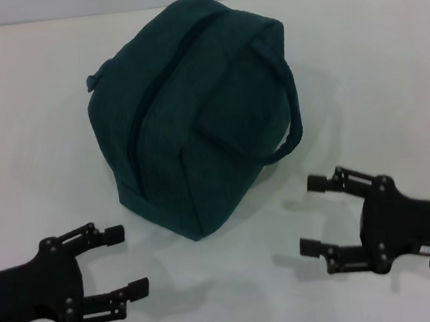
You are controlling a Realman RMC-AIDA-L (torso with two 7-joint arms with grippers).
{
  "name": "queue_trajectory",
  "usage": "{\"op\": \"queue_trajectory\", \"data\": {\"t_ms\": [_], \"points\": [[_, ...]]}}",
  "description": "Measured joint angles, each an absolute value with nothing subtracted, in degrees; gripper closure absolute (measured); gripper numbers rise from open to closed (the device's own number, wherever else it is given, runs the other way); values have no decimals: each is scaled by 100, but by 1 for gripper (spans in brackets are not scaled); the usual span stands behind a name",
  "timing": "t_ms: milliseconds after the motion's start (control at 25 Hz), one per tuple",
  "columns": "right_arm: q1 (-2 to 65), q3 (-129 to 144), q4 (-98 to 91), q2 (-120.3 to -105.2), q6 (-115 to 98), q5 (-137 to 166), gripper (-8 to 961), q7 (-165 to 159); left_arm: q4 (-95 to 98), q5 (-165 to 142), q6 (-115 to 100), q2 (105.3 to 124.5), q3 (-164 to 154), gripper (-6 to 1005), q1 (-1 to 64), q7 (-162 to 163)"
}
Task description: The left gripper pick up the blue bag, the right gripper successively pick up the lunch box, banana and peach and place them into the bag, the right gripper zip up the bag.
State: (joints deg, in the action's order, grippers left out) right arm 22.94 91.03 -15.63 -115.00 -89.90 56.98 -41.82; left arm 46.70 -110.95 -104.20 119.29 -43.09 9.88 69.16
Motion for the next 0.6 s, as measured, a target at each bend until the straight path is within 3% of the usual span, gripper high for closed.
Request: {"op": "queue_trajectory", "data": {"t_ms": [600], "points": [[2180, 9158, -1341, -11531, -8593, 5810, 78, -3964, 4213, -11178, -10333, 11921, -3929, 112, 925, 6333]]}}
